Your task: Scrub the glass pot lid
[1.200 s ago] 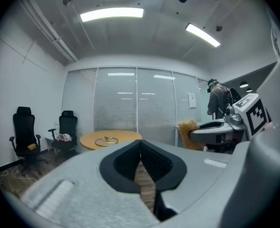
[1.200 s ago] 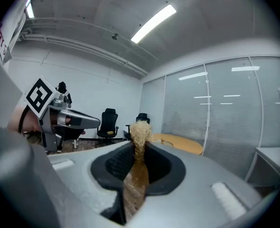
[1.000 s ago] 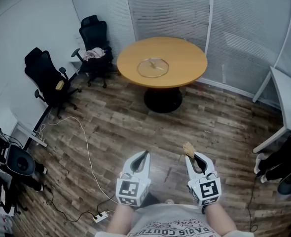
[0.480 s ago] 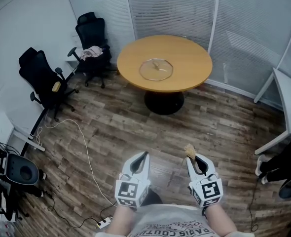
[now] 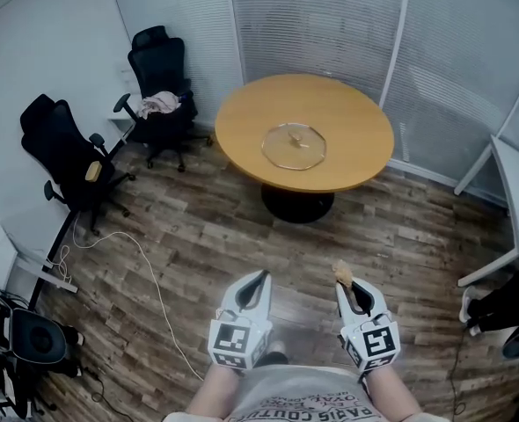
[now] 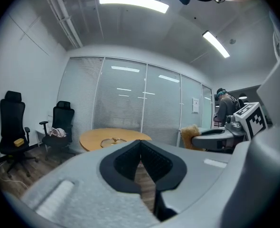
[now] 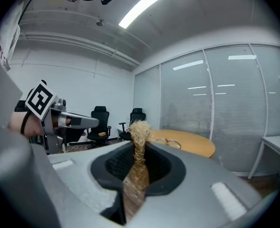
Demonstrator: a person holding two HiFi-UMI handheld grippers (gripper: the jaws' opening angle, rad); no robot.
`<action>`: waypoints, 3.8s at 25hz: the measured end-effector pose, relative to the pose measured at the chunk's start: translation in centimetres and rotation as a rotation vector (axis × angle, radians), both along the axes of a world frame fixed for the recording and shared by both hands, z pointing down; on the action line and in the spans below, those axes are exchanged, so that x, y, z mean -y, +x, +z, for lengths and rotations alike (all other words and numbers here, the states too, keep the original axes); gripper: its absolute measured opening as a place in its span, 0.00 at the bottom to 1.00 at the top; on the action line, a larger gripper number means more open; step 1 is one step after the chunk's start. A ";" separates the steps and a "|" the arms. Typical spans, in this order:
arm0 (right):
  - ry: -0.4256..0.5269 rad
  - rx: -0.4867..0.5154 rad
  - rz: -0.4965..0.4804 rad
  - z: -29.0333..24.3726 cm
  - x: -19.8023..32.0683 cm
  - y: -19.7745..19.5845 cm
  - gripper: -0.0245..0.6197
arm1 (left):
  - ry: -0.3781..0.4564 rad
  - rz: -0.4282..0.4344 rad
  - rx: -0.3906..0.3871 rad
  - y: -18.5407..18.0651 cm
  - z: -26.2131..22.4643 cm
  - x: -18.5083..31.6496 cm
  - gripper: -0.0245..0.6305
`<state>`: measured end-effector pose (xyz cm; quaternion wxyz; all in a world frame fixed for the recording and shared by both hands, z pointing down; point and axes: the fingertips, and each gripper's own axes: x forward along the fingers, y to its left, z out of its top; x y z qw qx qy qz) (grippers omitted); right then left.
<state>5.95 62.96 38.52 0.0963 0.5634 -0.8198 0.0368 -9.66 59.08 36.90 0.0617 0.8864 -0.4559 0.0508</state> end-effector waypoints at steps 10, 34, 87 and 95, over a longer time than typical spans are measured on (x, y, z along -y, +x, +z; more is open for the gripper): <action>-0.046 -0.011 0.031 1.6 7.8 -2.3 0.13 | -0.034 0.005 0.004 -3.0 1.4 7.5 0.05; -0.090 0.048 -0.108 3.6 44.4 8.4 0.13 | -0.047 -0.097 0.025 6.4 1.4 41.5 0.05; -0.575 -0.668 -0.513 28.7 77.3 8.8 0.14 | -0.324 0.257 0.147 10.7 15.3 72.5 0.05; -0.537 -0.778 -0.650 29.5 75.6 8.5 0.14 | -0.319 0.161 0.120 10.2 14.9 70.9 0.05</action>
